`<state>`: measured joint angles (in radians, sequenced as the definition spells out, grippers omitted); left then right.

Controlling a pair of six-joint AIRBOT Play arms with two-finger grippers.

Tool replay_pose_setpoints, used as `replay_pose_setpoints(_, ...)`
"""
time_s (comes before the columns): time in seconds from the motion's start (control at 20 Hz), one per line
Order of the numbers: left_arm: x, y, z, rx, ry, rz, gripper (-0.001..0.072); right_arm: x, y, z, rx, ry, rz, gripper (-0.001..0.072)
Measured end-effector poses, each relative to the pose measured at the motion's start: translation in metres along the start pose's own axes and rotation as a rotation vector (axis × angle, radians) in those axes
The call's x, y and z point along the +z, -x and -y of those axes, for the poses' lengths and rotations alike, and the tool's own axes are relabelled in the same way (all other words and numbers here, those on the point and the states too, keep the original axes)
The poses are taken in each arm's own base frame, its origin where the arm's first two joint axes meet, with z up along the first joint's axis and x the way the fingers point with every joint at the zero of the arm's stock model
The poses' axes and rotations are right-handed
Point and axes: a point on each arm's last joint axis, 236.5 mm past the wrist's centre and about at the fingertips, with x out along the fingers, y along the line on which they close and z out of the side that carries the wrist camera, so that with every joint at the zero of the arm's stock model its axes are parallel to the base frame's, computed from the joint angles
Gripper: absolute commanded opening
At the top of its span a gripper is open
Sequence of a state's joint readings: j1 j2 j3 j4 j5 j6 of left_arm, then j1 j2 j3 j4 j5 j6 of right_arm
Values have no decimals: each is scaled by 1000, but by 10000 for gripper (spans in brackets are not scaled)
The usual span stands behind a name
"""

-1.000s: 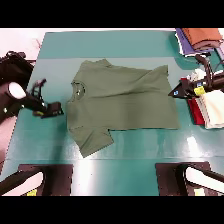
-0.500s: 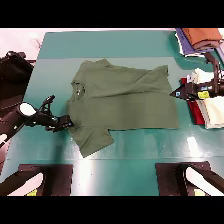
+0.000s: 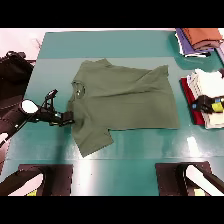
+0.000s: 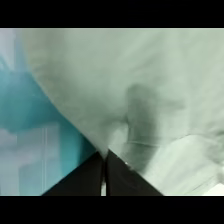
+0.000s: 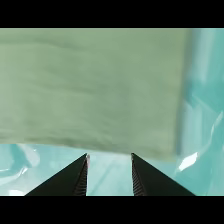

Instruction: Fold the shirts.

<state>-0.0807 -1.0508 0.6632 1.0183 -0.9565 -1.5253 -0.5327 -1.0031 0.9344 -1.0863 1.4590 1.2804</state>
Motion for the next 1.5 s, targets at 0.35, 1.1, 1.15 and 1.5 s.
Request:
replay_pose_setpoints(0.35, 19, 13, 14, -18, -33, 45, 27, -68, -72, 65, 75, -380, -160, 384)
replay_pose_setpoints(1.1, 54, 72, 61, -93, -124, 201, 26, 44, -69, -34, 160, -52, 133, 17)
replay_pose_setpoints(1.15, 68, 100, 78, -112, -167, 276, 26, 58, -44, -50, 166, 10, 196, 17)
replay_pose_setpoints(1.5, 91, 404, 226, -256, -529, 977, 25, 99, 207, -183, 143, 442, 802, 16)
